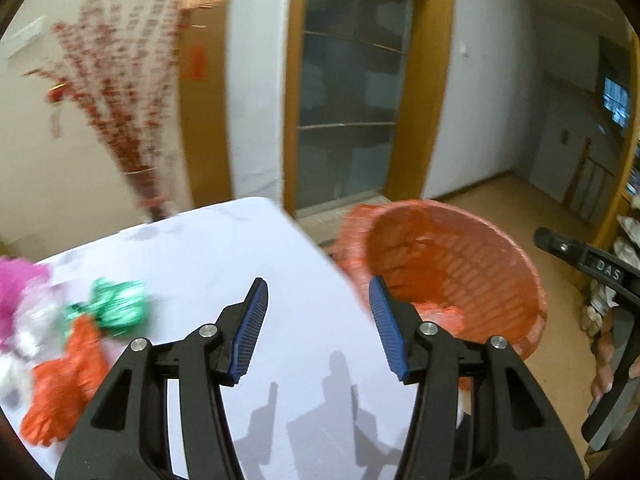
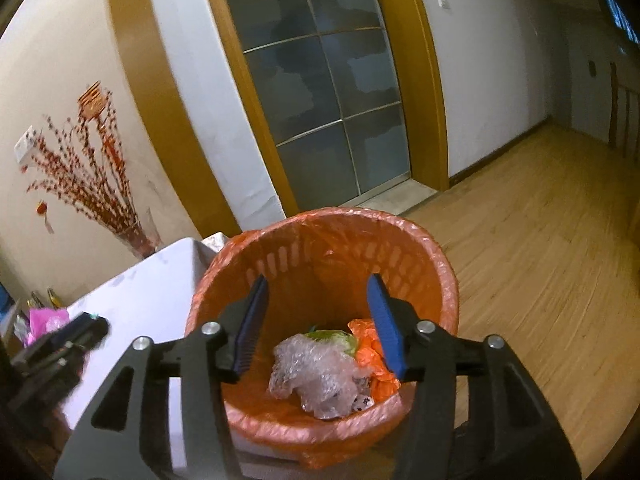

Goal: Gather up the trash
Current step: 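Grasp the large orange bag with the right tool while the left tool grasps a clear bag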

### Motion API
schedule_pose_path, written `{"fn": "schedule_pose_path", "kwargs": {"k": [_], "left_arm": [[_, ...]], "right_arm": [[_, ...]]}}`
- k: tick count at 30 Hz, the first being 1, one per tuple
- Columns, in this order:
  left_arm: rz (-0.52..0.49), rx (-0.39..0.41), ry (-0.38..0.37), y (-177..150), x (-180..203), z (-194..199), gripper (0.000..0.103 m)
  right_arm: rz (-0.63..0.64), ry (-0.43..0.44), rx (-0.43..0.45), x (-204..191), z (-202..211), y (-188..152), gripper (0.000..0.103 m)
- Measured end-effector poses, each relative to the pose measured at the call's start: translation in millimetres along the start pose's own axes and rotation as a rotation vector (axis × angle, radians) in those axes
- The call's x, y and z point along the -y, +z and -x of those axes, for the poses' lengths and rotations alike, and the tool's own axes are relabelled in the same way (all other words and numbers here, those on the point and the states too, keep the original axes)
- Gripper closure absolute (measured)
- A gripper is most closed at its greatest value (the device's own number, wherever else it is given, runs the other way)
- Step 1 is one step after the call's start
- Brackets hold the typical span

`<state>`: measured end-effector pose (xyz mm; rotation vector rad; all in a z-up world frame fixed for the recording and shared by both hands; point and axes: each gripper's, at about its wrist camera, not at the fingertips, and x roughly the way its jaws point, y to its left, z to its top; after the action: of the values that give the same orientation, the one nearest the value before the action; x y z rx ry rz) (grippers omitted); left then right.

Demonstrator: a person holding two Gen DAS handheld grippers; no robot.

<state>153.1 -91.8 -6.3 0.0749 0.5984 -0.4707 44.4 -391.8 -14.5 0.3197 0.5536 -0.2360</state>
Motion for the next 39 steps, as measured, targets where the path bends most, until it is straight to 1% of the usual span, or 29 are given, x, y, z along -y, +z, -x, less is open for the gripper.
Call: {"fn": "schedule_pose_path", "kwargs": {"k": [3, 6, 9, 12, 13, 14, 15, 16, 18, 22, 25, 29, 32, 33, 35, 37, 38, 39], "left_arm": [[0.047, 0.024, 0.063, -7.2, -27.1, 23.6, 0.05], [0.086, 0.052, 0.144, -18.2, -56.3, 52.2, 0.048], [0.11, 0.074, 0.237, -31.0, -84.2, 75.7, 0.047], [0.141, 0.092, 0.348, -45.2, -119.3, 100.1, 0.047], [0.152, 0.096, 0.378, -48.8, -130.3, 107.1, 0.047], [0.164, 0.101, 0.408, -52.3, -141.7, 114.5, 0.047], [0.179, 0.107, 0.443, -56.1, -154.8, 122.9, 0.047], [0.197, 0.112, 0.479, -60.3, -168.4, 131.4, 0.047], [0.229, 0.118, 0.526, -69.4, -189.8, 145.0, 0.047], [0.299, 0.125, 0.596, -85.8, -226.8, 167.1, 0.047], [0.344, 0.132, 0.621, -96.3, -245.1, 179.5, 0.047], [0.369, 0.132, 0.638, -107.2, -258.2, 189.4, 0.047], [0.38, 0.128, 0.635, -111.5, -265.1, 187.8, 0.047], [0.382, 0.126, 0.632, -112.5, -265.7, 186.7, 0.047], [0.384, 0.119, 0.621, -112.6, -266.6, 183.8, 0.047], [0.385, 0.112, 0.605, -111.1, -269.5, 179.8, 0.047], [0.382, 0.108, 0.596, -110.3, -270.0, 177.9, 0.047], [0.379, 0.105, 0.587, -110.0, -270.2, 176.8, 0.047]], "right_arm": [[0.033, 0.039, -0.007, -20.8, 8.9, -6.4, 0.05], [0.085, 0.1, -0.023, -56.9, 14.7, -17.8, 0.05], [0.152, 0.202, -0.072, -106.3, 14.2, -38.2, 0.05], [0.198, 0.28, -0.122, -149.7, 10.1, -56.8, 0.05], [0.212, 0.324, -0.154, -172.4, 6.3, -66.7, 0.05], [0.219, 0.345, -0.168, -185.7, 4.2, -72.4, 0.05], [0.235, 0.379, -0.188, -207.2, 1.6, -80.6, 0.05], [0.249, 0.397, -0.198, -220.7, 1.9, -85.9, 0.051], [0.284, 0.437, -0.221, -257.9, -0.7, -97.8, 0.051], [0.326, 0.471, -0.262, -310.7, -8.1, -110.8, 0.051], [0.334, 0.474, -0.301, -341.3, -16.5, -120.5, 0.051], [0.341, 0.426, -0.33, -367.8, -26.1, -131.5, 0.051], [0.344, 0.39, -0.365, -372.2, -36.3, -138.0, 0.05], [0.346, 0.385, -0.392, -373.8, -41.2, -142.5, 0.051], [0.34, 0.392, -0.409, -372.6, -45.9, -147.1, 0.051], [0.333, 0.426, -0.421, -371.1, -46.7, -149.6, 0.067], [0.336, 0.436, -0.423, -371.6, -46.5, -150.6, 0.069], [0.346, 0.437, -0.418, -372.6, -45.7, -151.7, 0.074]]}}
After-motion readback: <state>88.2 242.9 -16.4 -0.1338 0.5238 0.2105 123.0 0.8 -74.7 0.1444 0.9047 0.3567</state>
